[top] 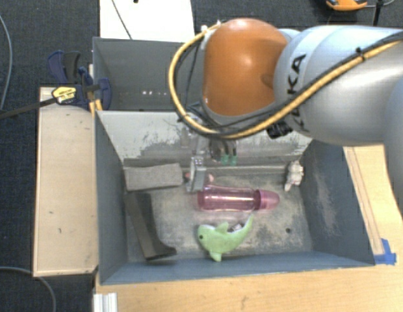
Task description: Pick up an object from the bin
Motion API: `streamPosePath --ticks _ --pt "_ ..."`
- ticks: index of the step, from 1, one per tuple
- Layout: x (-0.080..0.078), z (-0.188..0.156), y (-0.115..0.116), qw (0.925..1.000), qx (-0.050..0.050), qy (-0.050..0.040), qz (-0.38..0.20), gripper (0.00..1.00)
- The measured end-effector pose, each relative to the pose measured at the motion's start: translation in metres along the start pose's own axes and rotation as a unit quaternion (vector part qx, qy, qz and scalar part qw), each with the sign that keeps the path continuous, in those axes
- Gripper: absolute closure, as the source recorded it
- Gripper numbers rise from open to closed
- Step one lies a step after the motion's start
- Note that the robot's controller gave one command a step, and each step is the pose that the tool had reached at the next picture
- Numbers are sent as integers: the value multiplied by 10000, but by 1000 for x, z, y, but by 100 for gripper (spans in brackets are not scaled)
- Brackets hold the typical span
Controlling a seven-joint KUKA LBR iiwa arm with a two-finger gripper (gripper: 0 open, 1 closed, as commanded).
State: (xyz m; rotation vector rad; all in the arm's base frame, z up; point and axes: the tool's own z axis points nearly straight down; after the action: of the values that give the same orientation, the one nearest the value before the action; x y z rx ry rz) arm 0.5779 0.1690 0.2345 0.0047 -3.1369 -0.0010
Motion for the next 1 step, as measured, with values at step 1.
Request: streamPosePath --ticks 1 --pt "-1 -5 -1 10000 -5 -40 17 0"
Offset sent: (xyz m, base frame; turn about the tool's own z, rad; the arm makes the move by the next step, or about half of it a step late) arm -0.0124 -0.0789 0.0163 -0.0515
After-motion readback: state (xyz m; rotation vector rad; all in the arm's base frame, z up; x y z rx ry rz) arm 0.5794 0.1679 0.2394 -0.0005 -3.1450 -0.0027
